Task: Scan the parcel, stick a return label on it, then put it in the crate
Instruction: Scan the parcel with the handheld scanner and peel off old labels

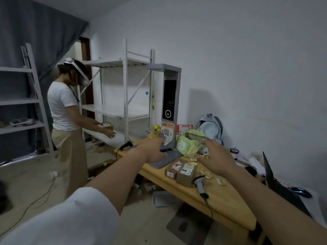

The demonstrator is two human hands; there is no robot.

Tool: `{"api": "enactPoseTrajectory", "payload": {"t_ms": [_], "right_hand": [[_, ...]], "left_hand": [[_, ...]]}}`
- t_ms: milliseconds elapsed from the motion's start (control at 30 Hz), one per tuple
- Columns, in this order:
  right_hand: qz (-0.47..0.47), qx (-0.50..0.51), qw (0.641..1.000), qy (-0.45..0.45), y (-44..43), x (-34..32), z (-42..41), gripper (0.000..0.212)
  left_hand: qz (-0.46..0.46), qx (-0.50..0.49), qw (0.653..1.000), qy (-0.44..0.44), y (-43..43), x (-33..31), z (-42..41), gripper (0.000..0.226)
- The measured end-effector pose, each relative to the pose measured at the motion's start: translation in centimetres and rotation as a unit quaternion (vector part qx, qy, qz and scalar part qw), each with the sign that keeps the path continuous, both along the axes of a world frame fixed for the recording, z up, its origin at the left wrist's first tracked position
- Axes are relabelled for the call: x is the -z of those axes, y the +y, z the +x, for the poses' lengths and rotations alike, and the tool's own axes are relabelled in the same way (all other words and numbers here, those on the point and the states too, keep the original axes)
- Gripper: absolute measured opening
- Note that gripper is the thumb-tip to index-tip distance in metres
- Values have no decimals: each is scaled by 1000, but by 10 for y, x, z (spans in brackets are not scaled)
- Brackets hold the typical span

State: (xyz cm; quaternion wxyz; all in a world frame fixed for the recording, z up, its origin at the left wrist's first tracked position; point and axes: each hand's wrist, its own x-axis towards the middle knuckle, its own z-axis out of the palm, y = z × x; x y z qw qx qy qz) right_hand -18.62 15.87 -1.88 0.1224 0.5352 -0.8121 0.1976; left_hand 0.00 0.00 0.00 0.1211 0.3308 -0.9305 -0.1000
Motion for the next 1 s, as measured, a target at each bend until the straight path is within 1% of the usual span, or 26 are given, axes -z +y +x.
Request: {"api": "enactPoseTrajectory", "payload": {"t_ms": [100, 133, 200, 333, 467, 567, 700, 800, 900, 1000], "right_hand": [[-51, 4, 998, -26, -23, -4, -11, 59], [-53, 9, 998, -34, -31, -4, -15, 57], [-50, 20, 998, -41, -53, -5, -24, 56], [-38, 42, 996, -63, -103, 0, -34, 58], [-21, 40, 995, -83, -141, 12, -39, 55], [-22, 58, 993, -96, -160, 17, -49, 54], [-30, 85, 990, -109, -182, 20, -66, 53], [-31, 88, 989, -116, -200, 24, -82, 52], [-15, 86, 989, -118, -219, 33, -105, 53], [2, 92, 988, -121, -240, 34, -137, 55]], "left_hand": [[26, -4, 1000, 4, -38, 0, -6, 59], [35, -5, 999, 5, -49, -1, -7, 57], [46, 2, 999, 6, -76, -2, -14, 58], [49, 11, 999, 0, -129, -2, -27, 71], [43, 29, 999, -10, -167, -1, -41, 72], [37, 35, 999, -11, -191, 2, -51, 72], [61, 49, 997, 14, -217, 6, -71, 58], [80, 57, 994, 38, -235, 10, -94, 47], [100, 66, 992, 44, -252, 18, -123, 43], [101, 68, 992, 32, -268, 22, -159, 45]]}}
